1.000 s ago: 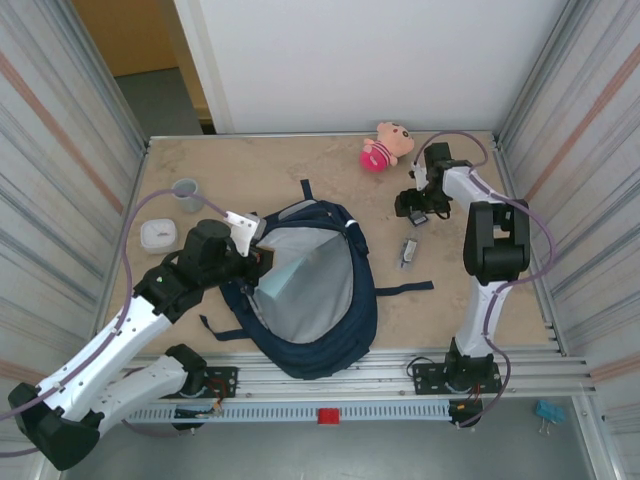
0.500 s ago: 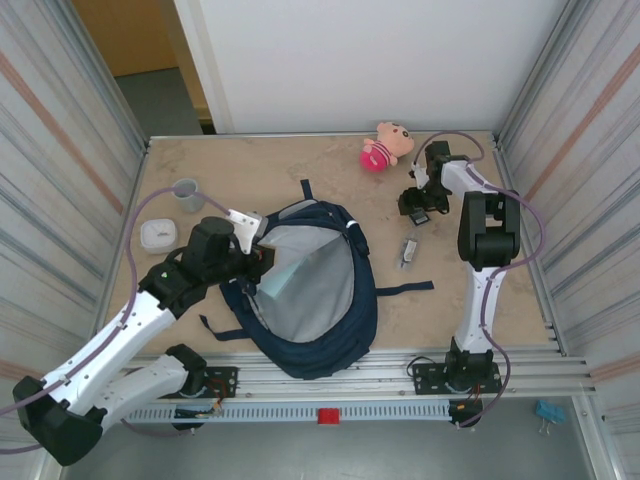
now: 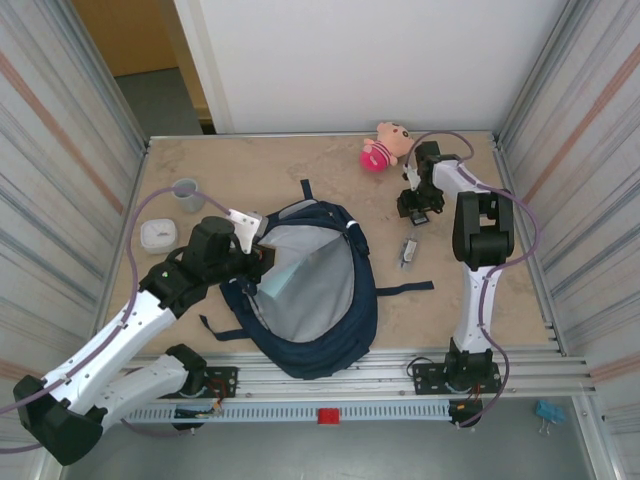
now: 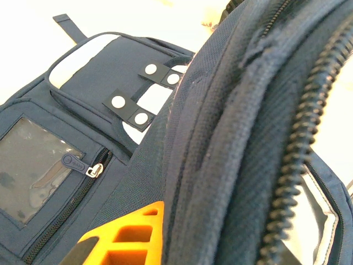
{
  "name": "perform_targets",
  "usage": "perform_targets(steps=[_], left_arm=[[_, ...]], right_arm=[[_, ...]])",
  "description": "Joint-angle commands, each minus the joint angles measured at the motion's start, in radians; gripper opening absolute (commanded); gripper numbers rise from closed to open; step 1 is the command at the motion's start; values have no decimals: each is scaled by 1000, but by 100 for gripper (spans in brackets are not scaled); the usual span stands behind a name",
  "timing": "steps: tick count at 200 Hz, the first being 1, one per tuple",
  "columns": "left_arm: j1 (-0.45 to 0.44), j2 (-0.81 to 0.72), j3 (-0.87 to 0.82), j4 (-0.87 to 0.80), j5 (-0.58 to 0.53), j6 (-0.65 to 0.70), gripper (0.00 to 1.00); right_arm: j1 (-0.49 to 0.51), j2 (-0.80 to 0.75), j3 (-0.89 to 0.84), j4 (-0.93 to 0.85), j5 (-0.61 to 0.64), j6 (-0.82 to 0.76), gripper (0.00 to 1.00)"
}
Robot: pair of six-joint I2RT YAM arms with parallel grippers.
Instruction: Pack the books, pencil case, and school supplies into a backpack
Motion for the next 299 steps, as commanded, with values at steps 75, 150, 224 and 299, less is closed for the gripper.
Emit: perform_targets(steps=[75, 150, 224, 299], left_arm=[[14, -13, 37, 104, 11, -43, 0], [-2, 12, 22, 191, -34, -94, 0], [-4, 29, 19, 229, -20, -107, 0], [-11, 34, 33, 230, -4, -100, 0]], right_arm=[[109, -495, -309, -53, -176, 111, 58], [334, -873, -500, -123, -465, 504, 55], [586, -1015, -689, 183, -457, 998, 59], [617, -870, -663, 358, -505, 1060, 85]])
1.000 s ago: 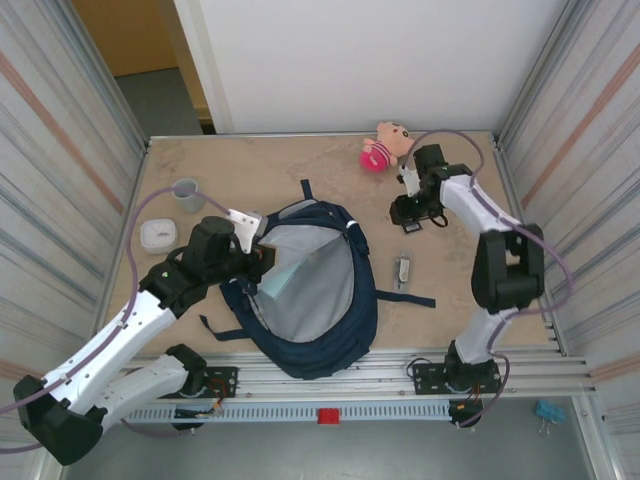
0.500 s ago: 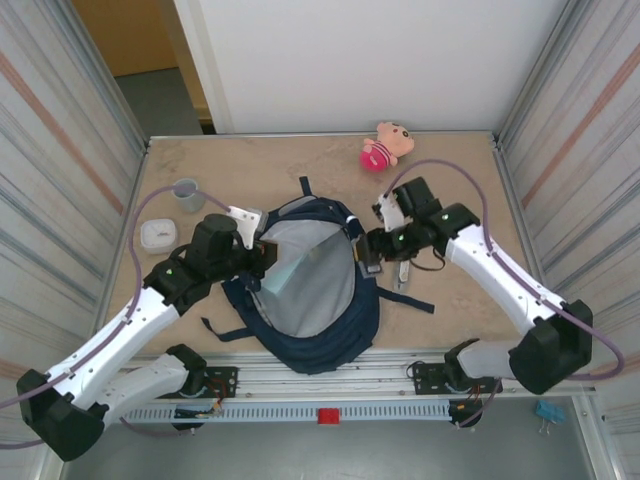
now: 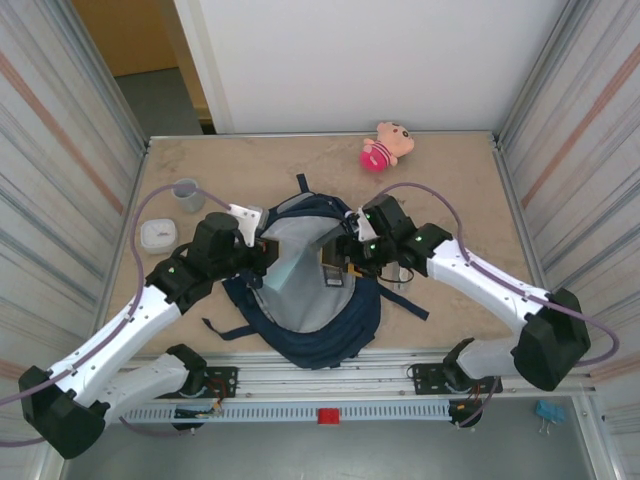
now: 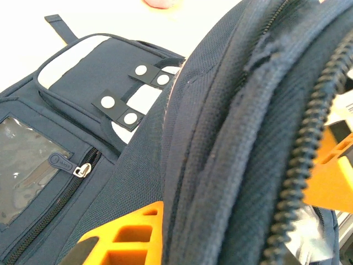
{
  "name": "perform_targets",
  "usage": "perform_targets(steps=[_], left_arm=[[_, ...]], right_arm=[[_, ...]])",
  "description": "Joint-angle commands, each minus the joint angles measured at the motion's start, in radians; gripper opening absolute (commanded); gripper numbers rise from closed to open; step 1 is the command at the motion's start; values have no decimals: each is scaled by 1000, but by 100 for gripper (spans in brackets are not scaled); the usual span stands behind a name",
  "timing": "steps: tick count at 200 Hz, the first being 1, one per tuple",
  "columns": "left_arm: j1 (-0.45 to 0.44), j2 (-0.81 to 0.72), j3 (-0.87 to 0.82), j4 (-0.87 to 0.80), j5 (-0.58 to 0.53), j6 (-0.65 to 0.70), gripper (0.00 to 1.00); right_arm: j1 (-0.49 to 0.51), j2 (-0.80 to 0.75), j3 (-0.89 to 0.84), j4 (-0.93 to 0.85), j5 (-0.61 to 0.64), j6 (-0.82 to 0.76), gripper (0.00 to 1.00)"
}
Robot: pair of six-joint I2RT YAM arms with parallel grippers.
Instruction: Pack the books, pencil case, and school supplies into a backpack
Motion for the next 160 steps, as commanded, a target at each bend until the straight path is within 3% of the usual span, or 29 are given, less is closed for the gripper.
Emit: perform_targets(steps=[1, 46, 68, 100, 160], left_arm=[[-7, -9, 33, 143, 12, -17, 0], [-17, 8, 35, 132, 7, 12, 0], [-73, 48, 33, 127, -48, 75, 0], [-175, 161, 28, 130, -165, 136, 0], [-215, 413, 49, 313, -157, 180, 2]], right_arm=[[7, 12, 23, 68, -29, 29, 85], [-48, -90, -27, 89, -5, -16, 87], [-104, -174, -91, 133, -11, -25, 86], [-172, -270, -166, 160, 10, -50, 85], [-242, -380, -178, 138, 58, -214, 82]])
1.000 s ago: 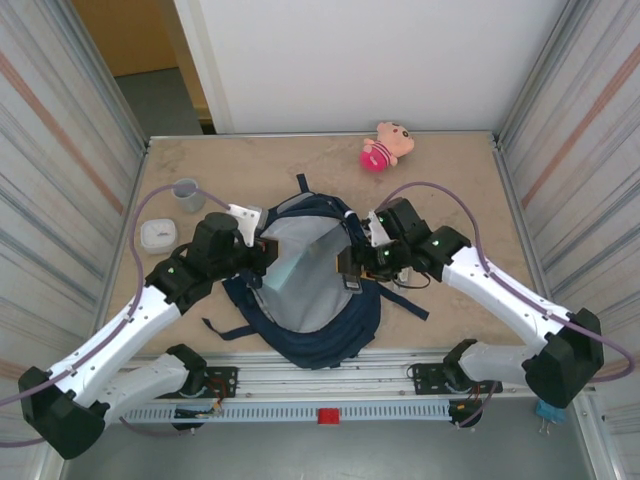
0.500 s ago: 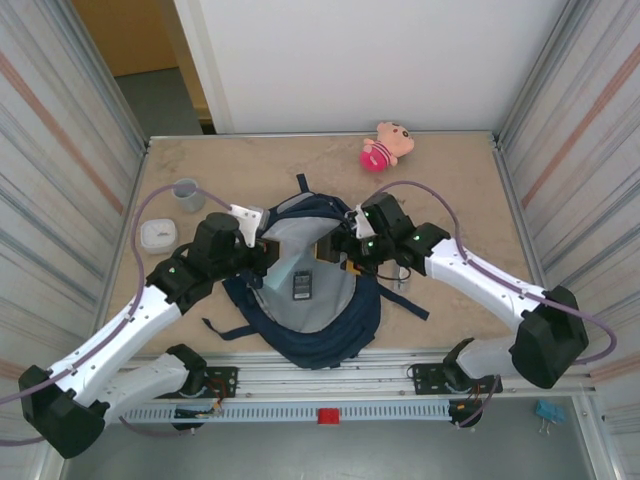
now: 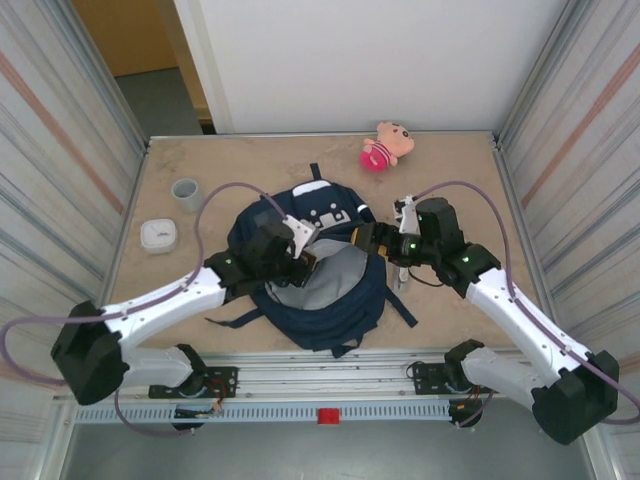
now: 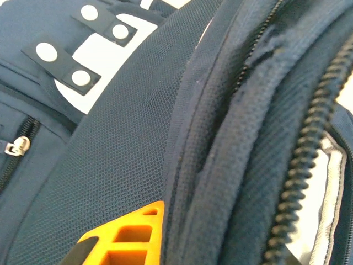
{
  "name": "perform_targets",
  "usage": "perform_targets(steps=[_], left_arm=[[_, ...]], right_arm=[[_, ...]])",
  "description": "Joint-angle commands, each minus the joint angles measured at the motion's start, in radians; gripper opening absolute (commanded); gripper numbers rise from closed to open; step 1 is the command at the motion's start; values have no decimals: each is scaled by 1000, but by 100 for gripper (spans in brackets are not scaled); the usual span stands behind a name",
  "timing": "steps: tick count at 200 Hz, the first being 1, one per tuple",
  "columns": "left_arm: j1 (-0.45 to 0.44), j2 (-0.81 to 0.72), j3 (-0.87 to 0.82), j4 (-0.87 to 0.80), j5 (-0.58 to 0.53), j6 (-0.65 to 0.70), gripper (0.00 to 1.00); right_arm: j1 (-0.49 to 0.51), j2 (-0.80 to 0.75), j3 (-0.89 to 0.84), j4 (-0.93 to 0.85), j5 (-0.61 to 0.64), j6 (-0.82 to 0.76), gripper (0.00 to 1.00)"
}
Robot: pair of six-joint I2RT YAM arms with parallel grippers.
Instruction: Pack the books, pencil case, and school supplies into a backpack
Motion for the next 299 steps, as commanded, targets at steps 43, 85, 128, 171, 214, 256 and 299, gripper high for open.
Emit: perform_targets(steps=[43, 85, 128, 171, 214, 256, 299], left_arm=[[0, 26, 69, 31, 16, -4, 41], [29, -229, -24, -119, -22, -125, 67], [218, -491, -211, -211, 27, -276, 68], [394, -526, -329, -124, 223, -335, 66], [419, -389, -329, -4, 279, -325, 67], [425, -287, -306, 37, 260, -311, 67], [505, -221, -319, 125, 343, -287, 68]], right_arm=[[-55, -41, 66, -56, 7, -311, 81], [52, 47, 135, -132, 31, -360, 80], [152, 108, 77, -165, -36, -97, 79], [203, 113, -41, -121, -73, 97, 80], [195, 132, -143, 45, -112, 232, 81], [191, 229, -146, 262, -123, 312, 74], [99, 241, -110, 160, -114, 215, 27]])
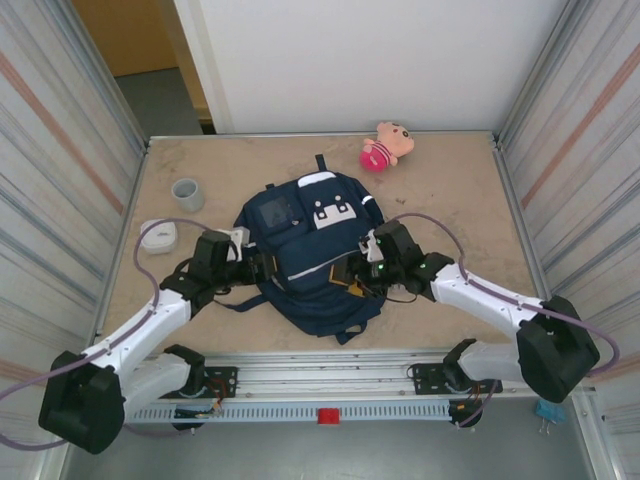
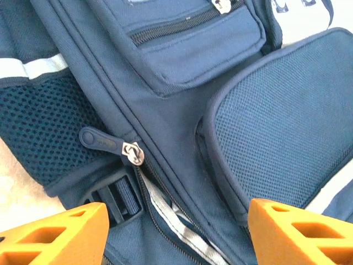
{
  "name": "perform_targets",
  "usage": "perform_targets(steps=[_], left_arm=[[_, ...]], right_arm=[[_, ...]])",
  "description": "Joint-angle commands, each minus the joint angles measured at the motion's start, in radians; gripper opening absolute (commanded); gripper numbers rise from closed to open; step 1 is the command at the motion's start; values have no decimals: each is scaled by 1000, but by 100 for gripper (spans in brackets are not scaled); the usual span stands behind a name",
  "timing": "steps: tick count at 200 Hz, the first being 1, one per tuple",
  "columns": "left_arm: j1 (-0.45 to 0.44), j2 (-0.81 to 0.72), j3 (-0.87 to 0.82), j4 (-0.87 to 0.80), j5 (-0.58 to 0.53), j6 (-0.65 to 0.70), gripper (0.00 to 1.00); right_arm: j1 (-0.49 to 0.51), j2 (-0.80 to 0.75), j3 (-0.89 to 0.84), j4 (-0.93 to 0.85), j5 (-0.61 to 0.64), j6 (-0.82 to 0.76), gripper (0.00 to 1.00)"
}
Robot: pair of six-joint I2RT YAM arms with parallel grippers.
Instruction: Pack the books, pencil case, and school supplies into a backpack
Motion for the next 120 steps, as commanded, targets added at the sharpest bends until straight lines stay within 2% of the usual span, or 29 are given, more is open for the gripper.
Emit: perform_targets(steps=[1, 28, 50, 78, 120], left_arm=[[43, 32, 9, 84, 68, 26, 68], [54, 94, 35, 117, 133, 131, 70], [54, 165, 72, 115, 197, 233, 71], [54, 244, 92, 141, 250, 309, 69], [53, 369, 121, 202, 341, 388, 65]], right_arm=[[-69, -10, 39, -24, 5, -57, 26], [-195, -20, 45, -100, -64, -171, 16], [-272, 11, 83, -137, -159, -258, 13], [-309, 60, 146, -215, -241, -364, 11], [-356, 95, 173, -267, -298, -428, 12]])
